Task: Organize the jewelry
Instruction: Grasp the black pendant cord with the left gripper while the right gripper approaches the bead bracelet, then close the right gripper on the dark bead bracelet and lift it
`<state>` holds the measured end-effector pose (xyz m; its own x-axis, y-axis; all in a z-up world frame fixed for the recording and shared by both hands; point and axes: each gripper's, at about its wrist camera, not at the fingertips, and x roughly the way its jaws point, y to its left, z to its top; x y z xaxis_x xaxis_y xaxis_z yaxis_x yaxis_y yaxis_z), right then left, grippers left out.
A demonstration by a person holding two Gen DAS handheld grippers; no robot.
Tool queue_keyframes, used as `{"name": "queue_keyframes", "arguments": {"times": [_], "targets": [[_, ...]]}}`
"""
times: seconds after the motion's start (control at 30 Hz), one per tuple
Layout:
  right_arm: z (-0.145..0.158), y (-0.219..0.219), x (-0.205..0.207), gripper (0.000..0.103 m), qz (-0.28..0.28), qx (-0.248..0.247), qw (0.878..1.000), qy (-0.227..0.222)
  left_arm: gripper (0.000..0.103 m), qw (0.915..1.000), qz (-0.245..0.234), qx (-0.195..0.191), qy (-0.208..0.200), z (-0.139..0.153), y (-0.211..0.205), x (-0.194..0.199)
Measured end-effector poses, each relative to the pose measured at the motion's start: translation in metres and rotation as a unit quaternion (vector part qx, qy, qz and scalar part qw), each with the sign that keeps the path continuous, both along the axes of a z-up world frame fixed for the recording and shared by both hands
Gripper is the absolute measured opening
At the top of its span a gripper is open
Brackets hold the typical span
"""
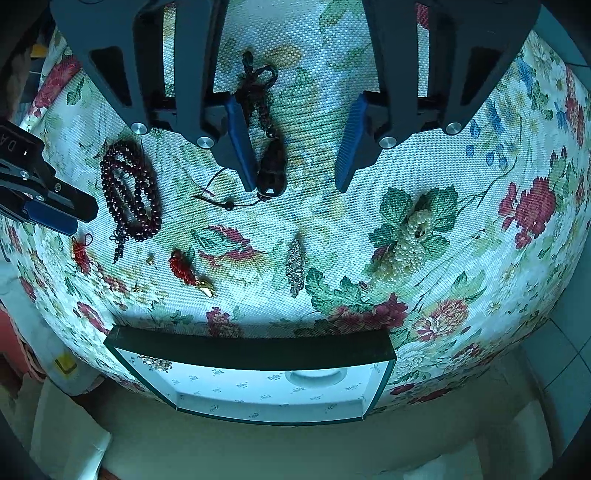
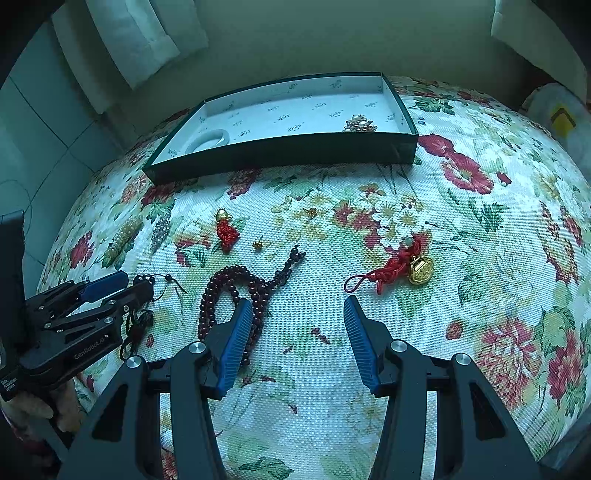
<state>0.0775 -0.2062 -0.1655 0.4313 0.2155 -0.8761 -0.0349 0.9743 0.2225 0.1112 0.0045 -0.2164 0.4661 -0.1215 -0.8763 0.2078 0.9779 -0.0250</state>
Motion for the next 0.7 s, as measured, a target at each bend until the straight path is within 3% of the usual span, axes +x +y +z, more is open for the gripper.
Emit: {"name": "queue_keyframes", "arguments": {"times": [0.13,0.7], "targets": [[0.001,0.000,0.000,0.052,0.000,0.000,1.000,-0.001,0.017,0.9999,-0.015,-0.007,-0.003,0.001,-0.003,-0.002],[0.003,0.026,0.001,0.052,0.035,0.011,0.999,-0.002,0.017,0.9997,-0.015,-0.013,-0.012,0.014,0.006,-0.010]]}}
